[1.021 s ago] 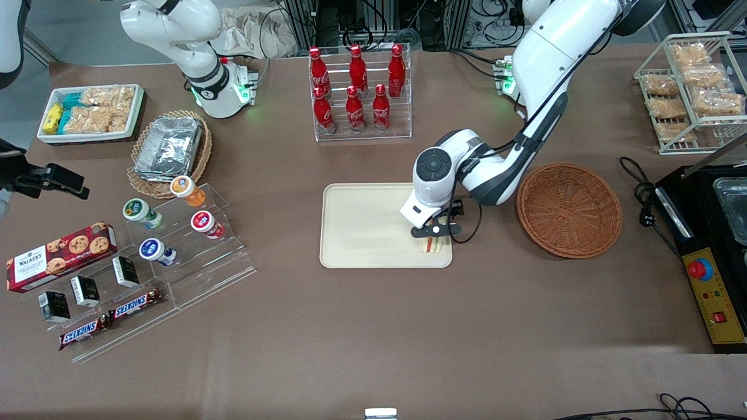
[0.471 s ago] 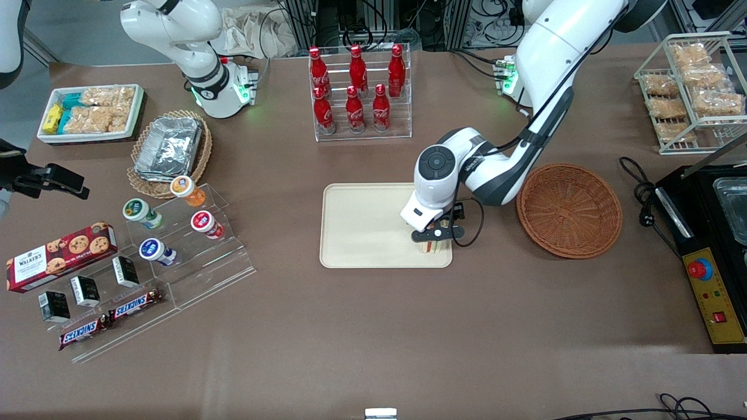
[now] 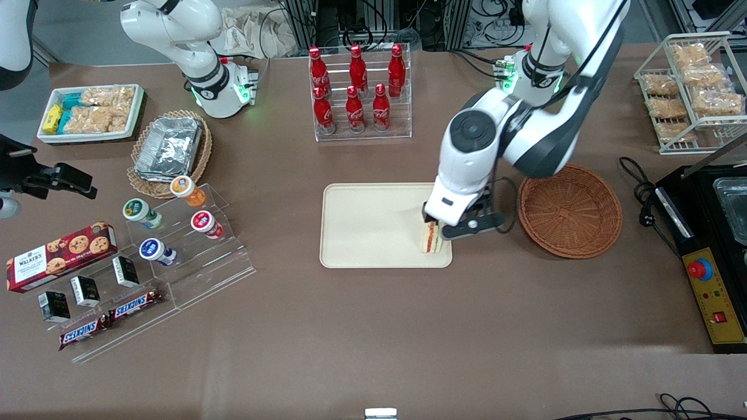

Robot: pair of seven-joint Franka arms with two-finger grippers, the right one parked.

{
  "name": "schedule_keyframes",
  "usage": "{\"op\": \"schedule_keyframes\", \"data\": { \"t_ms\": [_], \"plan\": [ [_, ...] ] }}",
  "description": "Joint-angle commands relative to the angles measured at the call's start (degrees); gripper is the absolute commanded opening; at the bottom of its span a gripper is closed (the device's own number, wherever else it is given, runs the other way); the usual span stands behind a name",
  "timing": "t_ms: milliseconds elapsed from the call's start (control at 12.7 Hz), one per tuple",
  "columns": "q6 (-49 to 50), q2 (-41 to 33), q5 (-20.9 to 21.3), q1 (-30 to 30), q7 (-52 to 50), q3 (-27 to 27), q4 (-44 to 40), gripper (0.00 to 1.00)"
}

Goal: Place sandwich from basket to tray

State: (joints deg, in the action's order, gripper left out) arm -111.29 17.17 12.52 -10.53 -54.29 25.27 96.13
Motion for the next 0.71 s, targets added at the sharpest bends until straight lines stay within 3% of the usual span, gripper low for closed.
{"op": "schedule_keyframes", "data": {
  "t_ms": [0,236,629],
  "plan": [
    [7.65,-6.43,-4.51,-0.19,0.58,-4.33,-4.09,1.00],
    [15.03,-13.37,-10.83,-0.46,9.87,-12.40,-6.56,1.00],
    [19.97,-20.42,-13.75,-1.25,30.25,-24.28,-5.17,1.00]
  ]
}}
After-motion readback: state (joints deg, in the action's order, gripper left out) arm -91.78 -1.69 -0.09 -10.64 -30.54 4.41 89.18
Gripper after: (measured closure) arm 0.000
